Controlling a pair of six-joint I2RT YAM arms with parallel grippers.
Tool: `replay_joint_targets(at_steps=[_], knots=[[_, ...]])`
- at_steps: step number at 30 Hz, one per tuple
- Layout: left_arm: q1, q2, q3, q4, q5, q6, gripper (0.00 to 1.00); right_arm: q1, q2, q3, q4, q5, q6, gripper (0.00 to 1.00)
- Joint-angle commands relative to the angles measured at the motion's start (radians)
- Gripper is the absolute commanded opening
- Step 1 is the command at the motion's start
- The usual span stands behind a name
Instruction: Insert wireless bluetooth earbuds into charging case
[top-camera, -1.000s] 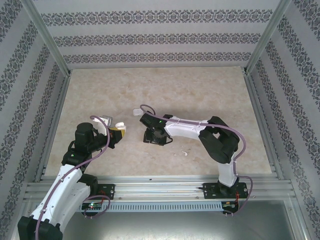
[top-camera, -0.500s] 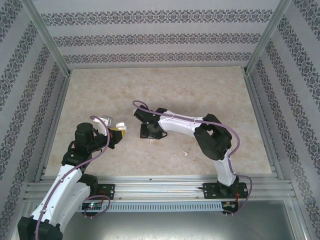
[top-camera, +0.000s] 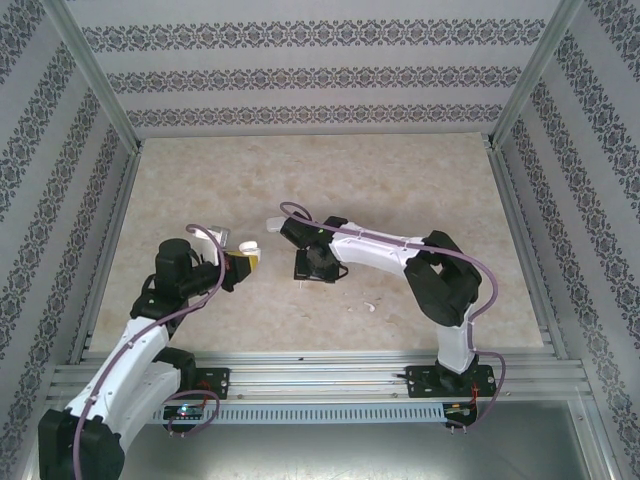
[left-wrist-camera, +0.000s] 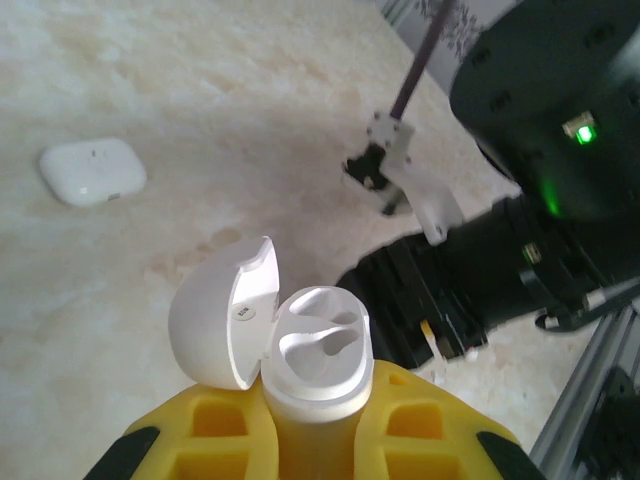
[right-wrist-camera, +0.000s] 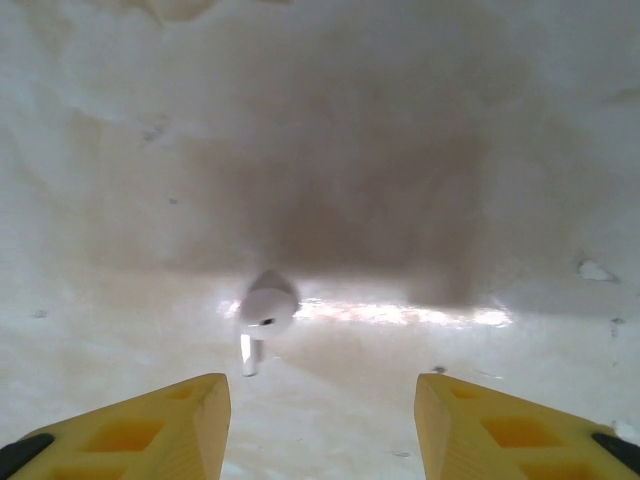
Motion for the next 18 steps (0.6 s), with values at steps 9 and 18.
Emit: replay_joint_targets(at_steps=[9, 18], knots=[[-0.007, 0.009, 0.069, -0.017, -0.033, 0.062, 0.0, 0.022, 0.082, 0.034, 0.014, -0.012, 0.009, 0.52], [-0.005, 0.018, 0.024, 0.031, -0.059, 0.03, 0.0, 0.022, 0.156, 0.084, -0.003, -0.034, -0.039, 0.46]])
